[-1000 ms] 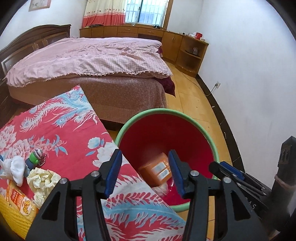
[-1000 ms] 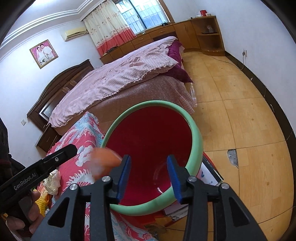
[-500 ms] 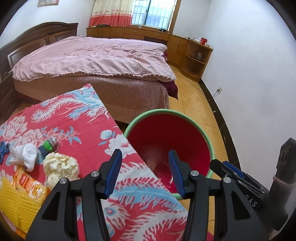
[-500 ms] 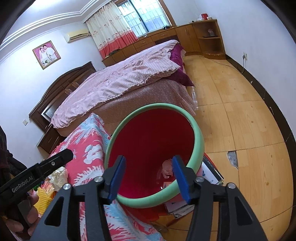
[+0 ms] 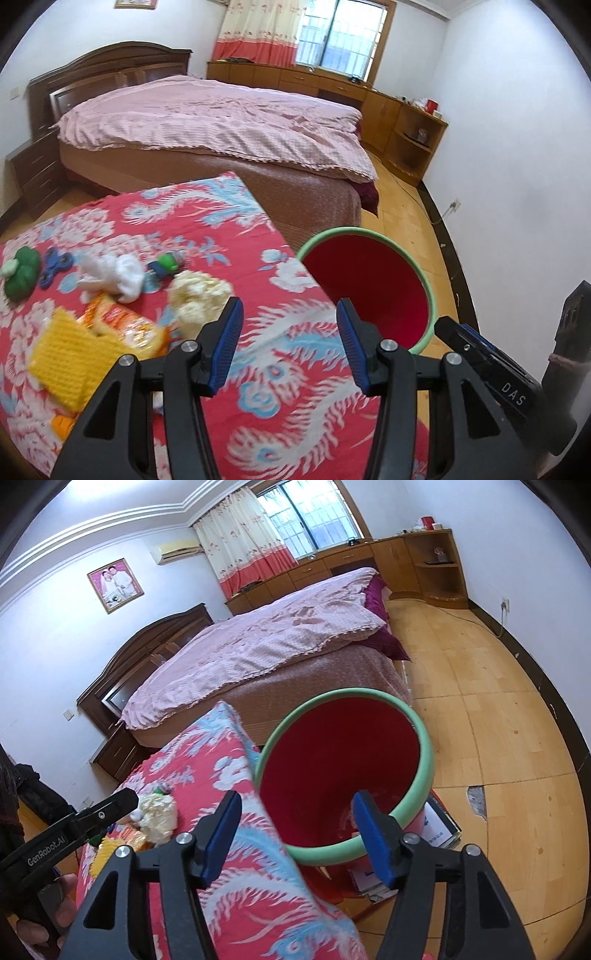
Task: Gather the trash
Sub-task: 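Move both open tools back over the table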
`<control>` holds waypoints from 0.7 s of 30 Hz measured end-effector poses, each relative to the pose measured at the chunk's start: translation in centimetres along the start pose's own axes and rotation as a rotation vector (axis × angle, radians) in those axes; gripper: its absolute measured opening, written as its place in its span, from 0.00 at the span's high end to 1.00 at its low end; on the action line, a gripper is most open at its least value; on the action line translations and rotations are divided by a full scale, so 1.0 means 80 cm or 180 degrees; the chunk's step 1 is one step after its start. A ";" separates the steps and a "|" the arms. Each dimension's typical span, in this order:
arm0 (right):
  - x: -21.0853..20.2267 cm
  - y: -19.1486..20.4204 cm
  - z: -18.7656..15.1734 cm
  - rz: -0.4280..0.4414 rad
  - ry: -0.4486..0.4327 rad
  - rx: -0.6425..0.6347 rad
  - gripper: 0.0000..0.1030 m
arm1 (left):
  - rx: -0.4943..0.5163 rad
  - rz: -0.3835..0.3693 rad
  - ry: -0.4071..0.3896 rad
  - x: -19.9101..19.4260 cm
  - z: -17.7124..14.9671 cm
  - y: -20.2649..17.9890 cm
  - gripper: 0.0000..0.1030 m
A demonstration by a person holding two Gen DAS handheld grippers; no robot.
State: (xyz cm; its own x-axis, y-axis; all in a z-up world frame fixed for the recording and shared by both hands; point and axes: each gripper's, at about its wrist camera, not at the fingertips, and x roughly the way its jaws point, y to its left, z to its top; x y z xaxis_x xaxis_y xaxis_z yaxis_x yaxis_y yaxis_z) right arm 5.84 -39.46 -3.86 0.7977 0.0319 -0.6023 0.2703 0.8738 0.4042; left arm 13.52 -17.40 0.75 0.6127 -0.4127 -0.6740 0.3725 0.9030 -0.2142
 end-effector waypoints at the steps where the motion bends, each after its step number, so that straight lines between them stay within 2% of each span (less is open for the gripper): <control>1: -0.001 0.003 -0.002 0.0015 0.0003 -0.0014 0.35 | -0.0031 0.0025 -0.0016 -0.006 -0.002 0.006 0.49; 21: -0.012 0.075 -0.038 0.0233 0.0148 -0.0319 0.30 | -0.0592 0.0554 -0.0093 -0.074 -0.058 0.123 0.48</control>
State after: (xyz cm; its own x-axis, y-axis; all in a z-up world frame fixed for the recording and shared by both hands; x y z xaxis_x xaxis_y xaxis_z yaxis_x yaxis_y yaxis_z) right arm 5.04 -32.81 -2.96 0.7868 0.1179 -0.6058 0.1550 0.9124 0.3788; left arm 10.32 -5.48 -0.63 0.6772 -0.2498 -0.6920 0.1268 0.9661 -0.2248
